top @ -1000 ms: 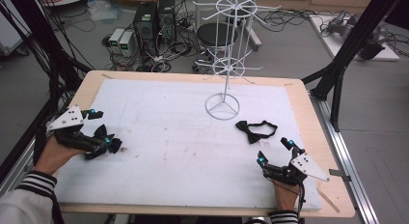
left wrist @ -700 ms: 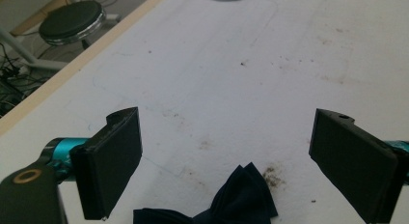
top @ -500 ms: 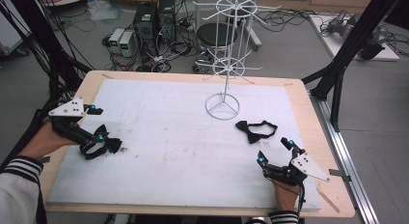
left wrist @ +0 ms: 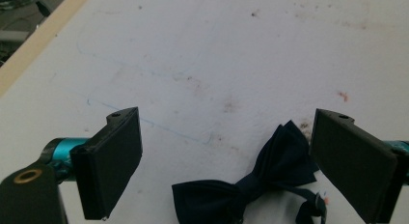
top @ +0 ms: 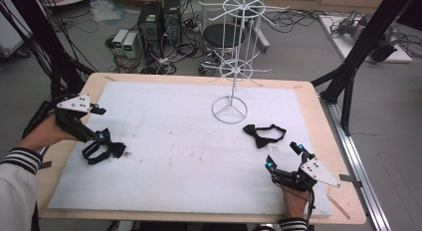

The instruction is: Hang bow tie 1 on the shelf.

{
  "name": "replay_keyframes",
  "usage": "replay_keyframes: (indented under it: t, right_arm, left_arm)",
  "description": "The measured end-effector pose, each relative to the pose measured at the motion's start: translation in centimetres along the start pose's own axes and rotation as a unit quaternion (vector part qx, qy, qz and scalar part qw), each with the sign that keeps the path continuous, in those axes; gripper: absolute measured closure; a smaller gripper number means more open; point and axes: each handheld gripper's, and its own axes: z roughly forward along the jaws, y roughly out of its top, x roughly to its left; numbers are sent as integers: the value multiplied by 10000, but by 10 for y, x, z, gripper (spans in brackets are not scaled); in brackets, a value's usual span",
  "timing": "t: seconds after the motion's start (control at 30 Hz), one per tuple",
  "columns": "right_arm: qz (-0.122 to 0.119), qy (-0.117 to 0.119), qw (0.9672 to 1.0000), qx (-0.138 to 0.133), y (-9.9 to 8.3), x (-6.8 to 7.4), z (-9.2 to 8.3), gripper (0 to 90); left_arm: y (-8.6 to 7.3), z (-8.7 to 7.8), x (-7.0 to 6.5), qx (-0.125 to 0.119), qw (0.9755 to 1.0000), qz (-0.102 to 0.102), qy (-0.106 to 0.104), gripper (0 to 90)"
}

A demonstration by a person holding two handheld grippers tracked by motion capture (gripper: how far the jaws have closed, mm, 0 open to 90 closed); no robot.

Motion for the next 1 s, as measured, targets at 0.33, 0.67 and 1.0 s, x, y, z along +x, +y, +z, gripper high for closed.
replay_keyframes:
  t: [0.33,0.67,1.0]
  right_arm:
    - [-10,-17,10000,-2,0,0,0,38]
    - [3,-17,10000,-1,0,0,0,38]
    - [-4,-14,10000,3,0,0,0,38]
  left_arm:
    - [-4,8,17,298,9994,-52,-165,120]
    - [-15,14,35,751,9967,-102,-301,195]
    - [-24,29,44,1122,9925,-181,-449,245]
